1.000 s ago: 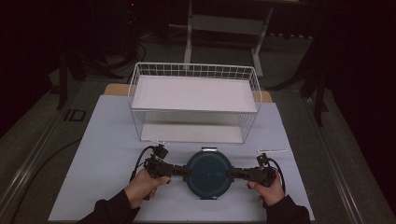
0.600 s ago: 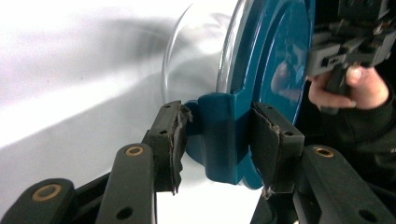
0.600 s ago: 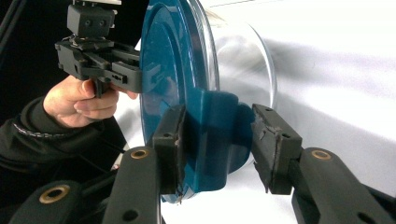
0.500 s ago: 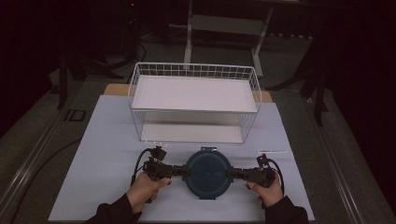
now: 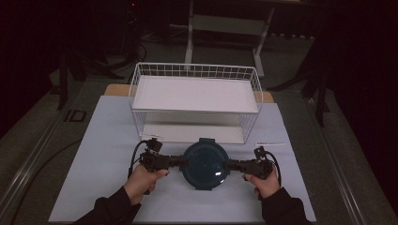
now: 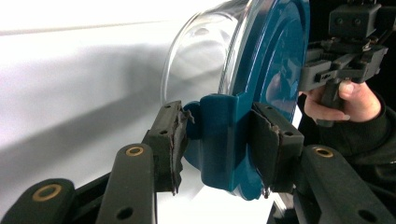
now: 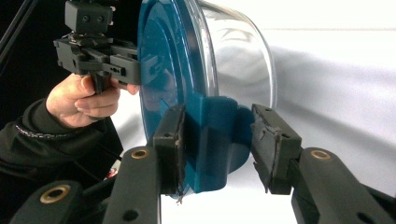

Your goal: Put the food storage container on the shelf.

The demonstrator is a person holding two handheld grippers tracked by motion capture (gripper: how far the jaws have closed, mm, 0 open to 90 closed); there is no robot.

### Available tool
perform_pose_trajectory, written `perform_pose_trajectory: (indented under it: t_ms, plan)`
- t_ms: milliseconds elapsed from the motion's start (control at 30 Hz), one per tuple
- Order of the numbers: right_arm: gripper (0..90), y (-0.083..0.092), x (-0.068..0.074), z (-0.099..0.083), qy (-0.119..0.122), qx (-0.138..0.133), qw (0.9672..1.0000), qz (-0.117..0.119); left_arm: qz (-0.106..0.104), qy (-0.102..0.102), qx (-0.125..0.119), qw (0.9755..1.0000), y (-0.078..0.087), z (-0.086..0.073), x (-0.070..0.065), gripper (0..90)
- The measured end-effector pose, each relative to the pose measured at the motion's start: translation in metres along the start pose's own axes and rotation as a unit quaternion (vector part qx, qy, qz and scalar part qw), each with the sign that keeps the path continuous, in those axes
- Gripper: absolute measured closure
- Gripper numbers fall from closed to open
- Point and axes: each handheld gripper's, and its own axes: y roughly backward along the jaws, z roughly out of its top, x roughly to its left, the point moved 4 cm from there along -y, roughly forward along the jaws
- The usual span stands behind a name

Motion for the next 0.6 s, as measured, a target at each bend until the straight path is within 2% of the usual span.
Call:
perform_pose_trajectory:
  t_ms: [100, 333, 367, 600]
  plan:
    - [57.4, -0.004, 0.001, 0.014, 0.014, -0.005, 0.9999, -0.002, 0.002, 0.001, -0.009, 1.0000, 0.004, 0.007, 0.003, 55.9]
    - [57.3, -0.012, -0.002, 0.040, 0.044, -0.024, 0.9987, -0.006, 0.011, -0.024, -0.039, 0.9989, 0.009, 0.024, 0.012, 56.0]
    - [57.3, -0.012, -0.002, 0.040, 0.044, -0.024, 0.9987, -0.006, 0.013, -0.025, -0.036, 0.9990, 0.009, 0.026, 0.014, 56.0]
    - [57.2, -0.022, -0.015, 0.056, 0.058, -0.041, 0.9973, -0.015, 0.032, -0.022, -0.058, 0.9976, 0.002, 0.036, 0.030, 55.8]
